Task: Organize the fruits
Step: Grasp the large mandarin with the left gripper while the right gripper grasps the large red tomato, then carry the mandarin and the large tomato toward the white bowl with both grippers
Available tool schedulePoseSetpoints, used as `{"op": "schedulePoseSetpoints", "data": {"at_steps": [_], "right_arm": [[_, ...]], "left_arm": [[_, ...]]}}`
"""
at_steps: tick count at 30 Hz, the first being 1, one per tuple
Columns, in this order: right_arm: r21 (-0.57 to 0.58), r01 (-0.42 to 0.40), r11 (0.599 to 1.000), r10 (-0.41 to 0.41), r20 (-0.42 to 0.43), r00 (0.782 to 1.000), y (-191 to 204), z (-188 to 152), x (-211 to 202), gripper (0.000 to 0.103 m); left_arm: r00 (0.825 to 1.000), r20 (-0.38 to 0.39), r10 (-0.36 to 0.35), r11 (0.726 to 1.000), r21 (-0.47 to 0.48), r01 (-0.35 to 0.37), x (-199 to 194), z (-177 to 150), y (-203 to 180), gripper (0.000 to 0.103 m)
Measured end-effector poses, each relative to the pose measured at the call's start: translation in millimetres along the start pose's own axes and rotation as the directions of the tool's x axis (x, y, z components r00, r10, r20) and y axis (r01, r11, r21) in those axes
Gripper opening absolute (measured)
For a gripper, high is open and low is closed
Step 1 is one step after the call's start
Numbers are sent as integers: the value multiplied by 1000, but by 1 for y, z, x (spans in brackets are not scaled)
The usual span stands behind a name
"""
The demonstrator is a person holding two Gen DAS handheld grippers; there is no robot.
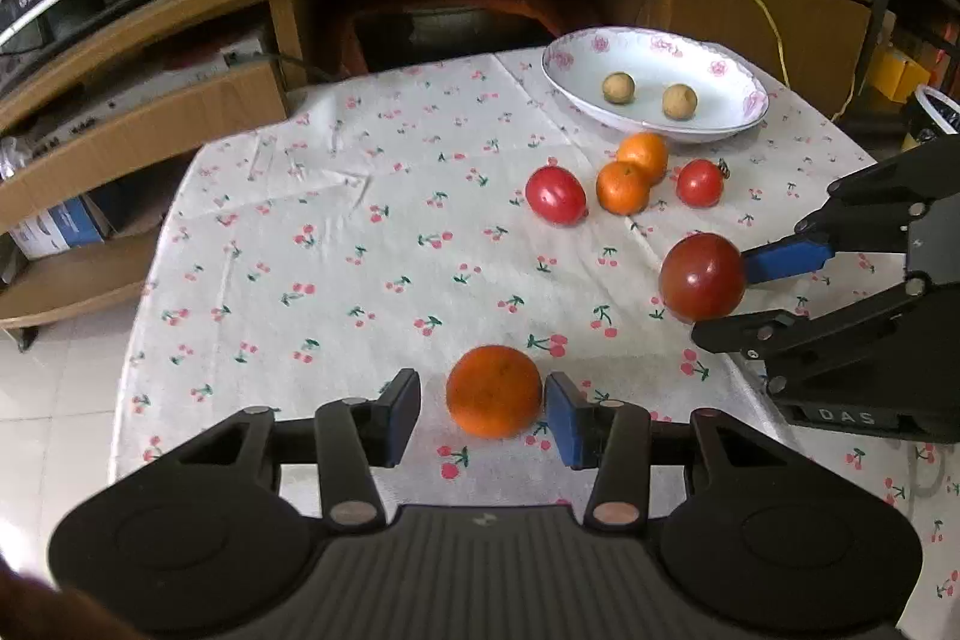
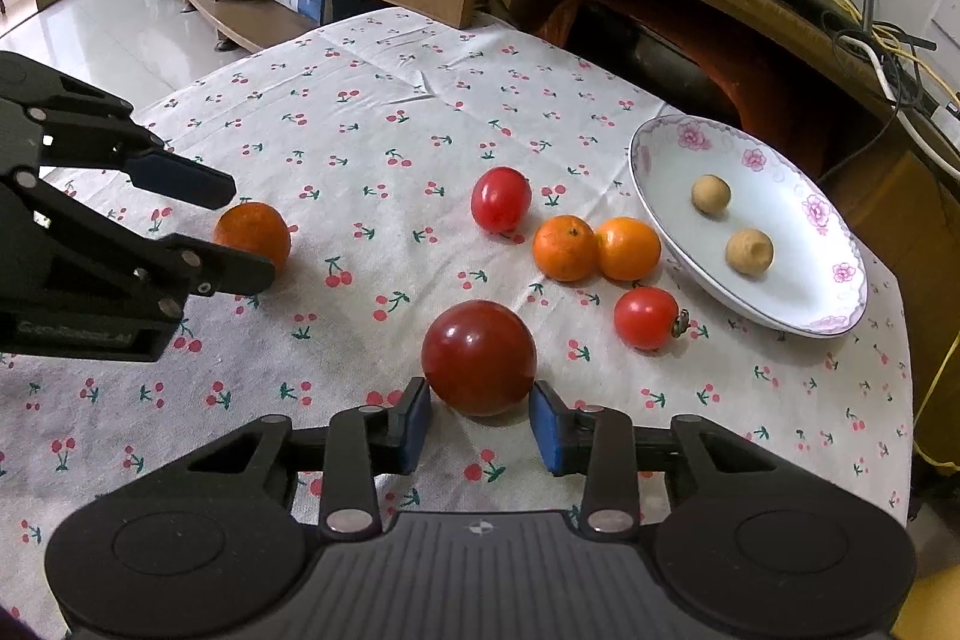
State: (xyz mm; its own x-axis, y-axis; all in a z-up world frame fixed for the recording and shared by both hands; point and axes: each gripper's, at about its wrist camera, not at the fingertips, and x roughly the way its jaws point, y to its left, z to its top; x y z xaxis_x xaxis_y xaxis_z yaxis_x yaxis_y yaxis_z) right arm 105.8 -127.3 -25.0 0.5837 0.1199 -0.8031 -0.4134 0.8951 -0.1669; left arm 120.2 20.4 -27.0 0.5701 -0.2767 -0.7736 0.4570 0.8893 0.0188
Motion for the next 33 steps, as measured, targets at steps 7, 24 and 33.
{"op": "schedulePoseSetpoints", "data": {"at_steps": [7, 24, 33], "right_arm": [[3, 3, 1000, -3, 1, 1000, 0, -1, -1, 34], [66, 14, 998, -15, 16, 1000, -8, 1, -12, 31], [112, 16, 994, -20, 36, 999, -17, 3, -21, 15]], "left_arm": [[1000, -17, 25, 1000, 1, -25, 10, 2, -7, 41], [998, -30, 55, 998, 15, -54, 3, 20, -23, 40], [999, -17, 45, 999, 29, -44, -1, 32, -38, 40]]}}
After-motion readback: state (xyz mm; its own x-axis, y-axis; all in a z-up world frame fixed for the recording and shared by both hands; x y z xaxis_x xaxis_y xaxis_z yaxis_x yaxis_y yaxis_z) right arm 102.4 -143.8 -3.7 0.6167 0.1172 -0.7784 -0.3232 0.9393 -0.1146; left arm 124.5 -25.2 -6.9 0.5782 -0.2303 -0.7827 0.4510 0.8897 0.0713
